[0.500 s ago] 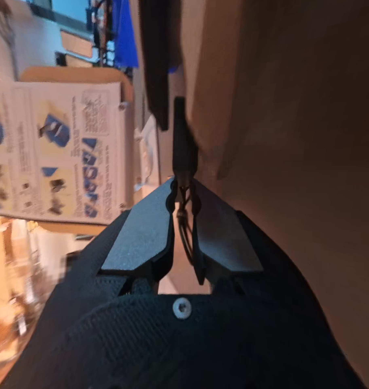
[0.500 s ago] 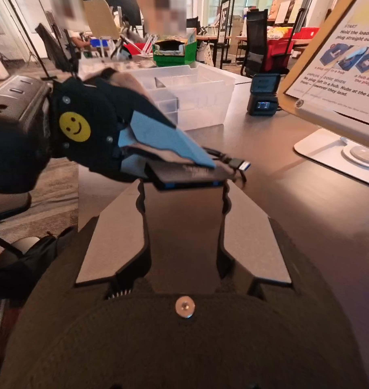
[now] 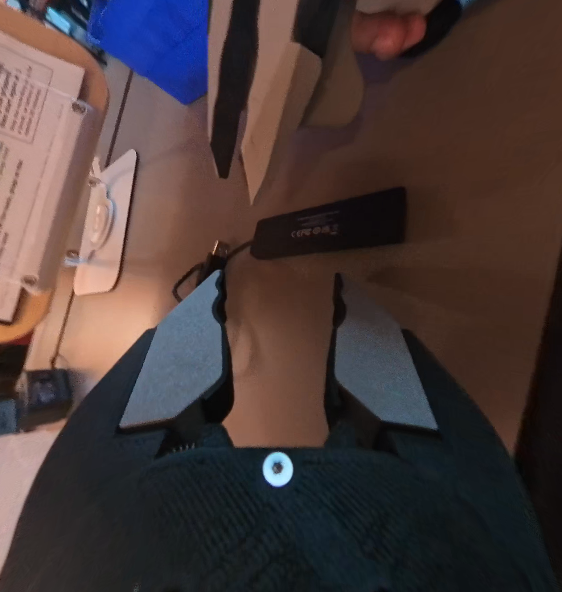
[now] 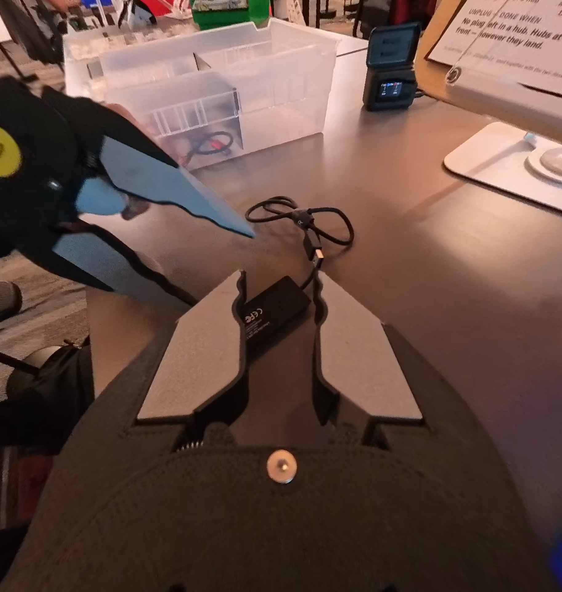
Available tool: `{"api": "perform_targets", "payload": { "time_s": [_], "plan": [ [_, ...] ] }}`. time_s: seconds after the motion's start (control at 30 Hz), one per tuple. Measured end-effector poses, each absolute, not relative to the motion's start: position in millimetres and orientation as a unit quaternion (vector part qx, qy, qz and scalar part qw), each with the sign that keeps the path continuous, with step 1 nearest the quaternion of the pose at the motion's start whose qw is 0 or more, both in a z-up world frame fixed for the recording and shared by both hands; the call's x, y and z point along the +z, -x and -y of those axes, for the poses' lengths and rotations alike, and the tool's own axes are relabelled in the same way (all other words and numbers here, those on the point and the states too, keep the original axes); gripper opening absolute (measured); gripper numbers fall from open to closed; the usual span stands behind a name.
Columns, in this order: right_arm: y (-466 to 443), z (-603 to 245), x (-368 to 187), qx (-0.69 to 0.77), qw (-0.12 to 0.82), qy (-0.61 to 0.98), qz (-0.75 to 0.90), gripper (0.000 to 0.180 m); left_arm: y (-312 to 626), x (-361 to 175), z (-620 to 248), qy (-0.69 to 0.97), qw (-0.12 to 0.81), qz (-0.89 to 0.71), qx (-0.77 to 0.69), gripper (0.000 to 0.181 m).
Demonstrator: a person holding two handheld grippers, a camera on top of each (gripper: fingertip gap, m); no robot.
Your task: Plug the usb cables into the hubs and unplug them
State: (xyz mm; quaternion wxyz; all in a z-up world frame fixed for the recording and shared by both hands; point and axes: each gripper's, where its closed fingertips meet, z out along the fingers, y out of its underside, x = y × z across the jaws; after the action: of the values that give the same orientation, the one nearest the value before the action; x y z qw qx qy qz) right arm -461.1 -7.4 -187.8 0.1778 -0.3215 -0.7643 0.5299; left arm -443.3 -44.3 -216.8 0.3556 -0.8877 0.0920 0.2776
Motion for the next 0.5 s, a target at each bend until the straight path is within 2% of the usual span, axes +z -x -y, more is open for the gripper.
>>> {"api": "perform_targets", "payload": {
  "time_s": [0.13,0.2,0.3,0.33,0.4,0.47,0.5],
  "plan": [
    [465,3,-196,0.498,0.203,0.328,0.776,0.036,427,-187,58,0.881,0.431,-0.008,0.196,0.067],
    [466,2,-198,0.492,0.205,0.333,0.778,0.034,423,-162,66,0.868,0.469,0.023,0.159,0.074],
    [467,1,-196,0.501,0.199,0.340,0.771,0.033,457,-120,102,0.838,0.481,0.105,0.234,0.054],
    [467,1,-195,0.507,0.194,0.341,0.768,0.032,473,-108,123,0.827,0.470,0.141,0.274,0.054],
    [466,2,-193,0.517,0.182,0.342,0.763,0.033,494,-88,167,0.812,0.443,0.207,0.318,0.058],
    [466,4,-193,0.519,0.177,0.341,0.763,0.034,504,-68,209,0.785,0.442,0.261,0.347,0.069],
    [465,4,-194,0.517,0.177,0.341,0.765,0.034,508,-60,228,0.768,0.450,0.278,0.360,0.069]
  ]
}}
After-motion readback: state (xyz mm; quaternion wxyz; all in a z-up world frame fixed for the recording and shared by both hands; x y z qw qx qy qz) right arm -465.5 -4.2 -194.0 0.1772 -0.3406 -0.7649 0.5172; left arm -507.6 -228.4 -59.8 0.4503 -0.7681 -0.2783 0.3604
